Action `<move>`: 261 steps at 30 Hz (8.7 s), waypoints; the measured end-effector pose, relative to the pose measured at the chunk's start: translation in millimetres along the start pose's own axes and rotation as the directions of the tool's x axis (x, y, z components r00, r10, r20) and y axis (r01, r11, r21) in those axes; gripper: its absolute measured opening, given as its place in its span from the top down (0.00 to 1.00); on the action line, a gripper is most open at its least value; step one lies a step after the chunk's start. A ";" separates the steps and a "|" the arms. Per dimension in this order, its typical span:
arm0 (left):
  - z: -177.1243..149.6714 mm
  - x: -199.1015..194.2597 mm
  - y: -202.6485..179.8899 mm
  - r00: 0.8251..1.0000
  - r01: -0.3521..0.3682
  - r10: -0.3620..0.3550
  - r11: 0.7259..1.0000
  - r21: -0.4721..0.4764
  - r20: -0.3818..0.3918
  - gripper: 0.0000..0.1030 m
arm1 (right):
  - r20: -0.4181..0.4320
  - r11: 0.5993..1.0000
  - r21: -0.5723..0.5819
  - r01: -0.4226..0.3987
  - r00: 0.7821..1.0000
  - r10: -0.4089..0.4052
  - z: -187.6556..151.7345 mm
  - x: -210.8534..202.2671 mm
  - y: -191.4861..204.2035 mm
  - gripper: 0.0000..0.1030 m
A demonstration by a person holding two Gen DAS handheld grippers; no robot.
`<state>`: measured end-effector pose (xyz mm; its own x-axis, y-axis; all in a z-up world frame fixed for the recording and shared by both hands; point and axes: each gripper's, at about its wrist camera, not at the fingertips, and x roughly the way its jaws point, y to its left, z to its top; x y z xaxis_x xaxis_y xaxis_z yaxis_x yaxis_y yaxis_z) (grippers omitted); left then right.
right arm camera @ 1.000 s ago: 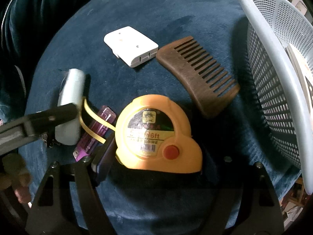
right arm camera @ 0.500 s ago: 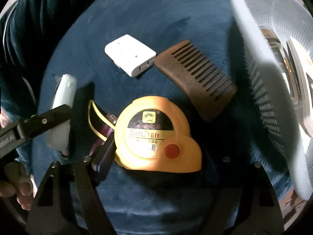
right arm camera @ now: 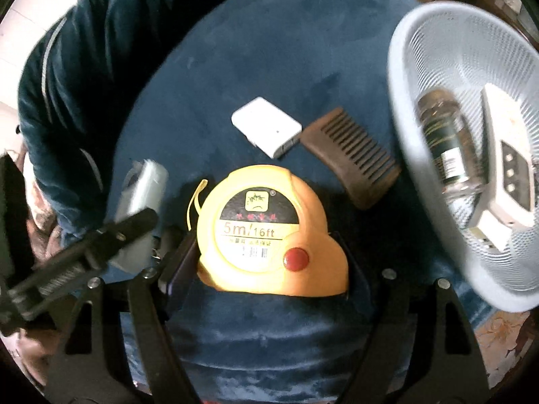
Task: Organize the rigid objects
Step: 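Carry the power bank in the left tool while the right tool carries the tape measure to the basket, then open the left tool to drop the power bank while the right tool drops the tape measure into the basket, then withdraw both tools from the basket toward the remaining items, then grasp the black car key fob with the left tool while the right tool grasps the purple lighter, then lift the key fob in the left tool while the right tool lifts the purple lighter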
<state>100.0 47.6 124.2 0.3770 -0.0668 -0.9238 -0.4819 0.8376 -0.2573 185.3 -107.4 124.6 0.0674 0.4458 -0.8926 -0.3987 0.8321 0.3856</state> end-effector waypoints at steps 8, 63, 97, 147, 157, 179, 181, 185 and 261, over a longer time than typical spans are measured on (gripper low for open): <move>15.5 -20.4 -44.5 0.999 0.023 -0.026 0.996 0.081 0.034 0.35 | 0.087 0.995 0.095 -0.022 0.996 0.014 5.2 -43.2 -30.6 0.24; 60.1 24.8 -306.9 0.990 0.139 -0.135 0.875 0.464 -0.042 0.61 | 0.120 0.923 0.297 0.246 0.949 -0.292 5.8 -89.8 -175.3 0.26; 16.5 17.1 -204.1 0.995 -0.081 0.096 0.925 0.372 -0.021 0.01 | 0.119 0.925 0.257 0.280 0.941 -0.318 2.0 -96.3 -154.5 0.00; 26.2 4.7 -126.3 0.998 -0.053 0.060 0.979 0.195 -0.033 0.01 | 0.082 0.942 0.172 0.289 0.949 -0.306 15.8 -74.0 -124.9 0.00; 17.5 4.4 -64.6 0.996 -0.076 0.078 0.996 0.055 -0.045 0.01 | 0.078 0.958 0.102 0.268 0.958 -0.276 22.3 -62.3 -94.9 0.00; -39.9 3.4 62.4 0.992 -0.122 0.111 0.966 -0.227 -0.064 0.01 | 0.114 0.980 -0.009 0.199 0.974 -0.197 19.7 -48.3 -17.4 0.01; -44.2 1.3 71.0 0.992 -0.126 0.114 0.962 -0.243 -0.062 0.01 | 0.116 0.981 -0.032 0.192 0.975 -0.187 18.2 -45.3 -4.5 0.01; -50.7 -3.1 85.0 0.991 -0.130 0.119 0.956 -0.262 -0.057 0.01 | 0.115 0.981 -0.077 0.177 0.979 -0.167 15.1 -36.6 18.3 0.02; -46.9 43.2 62.4 0.990 -0.117 0.106 0.985 -0.123 -0.095 0.79 | -0.290 0.971 -0.220 0.099 0.943 -0.162 -16.8 103.7 72.8 0.80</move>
<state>49.1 71.6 55.0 0.2472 -0.0286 -0.9685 -0.6168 0.7663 -0.1800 147.9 -6.1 56.2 -0.1372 0.1903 -0.9721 -0.5814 0.7791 0.2346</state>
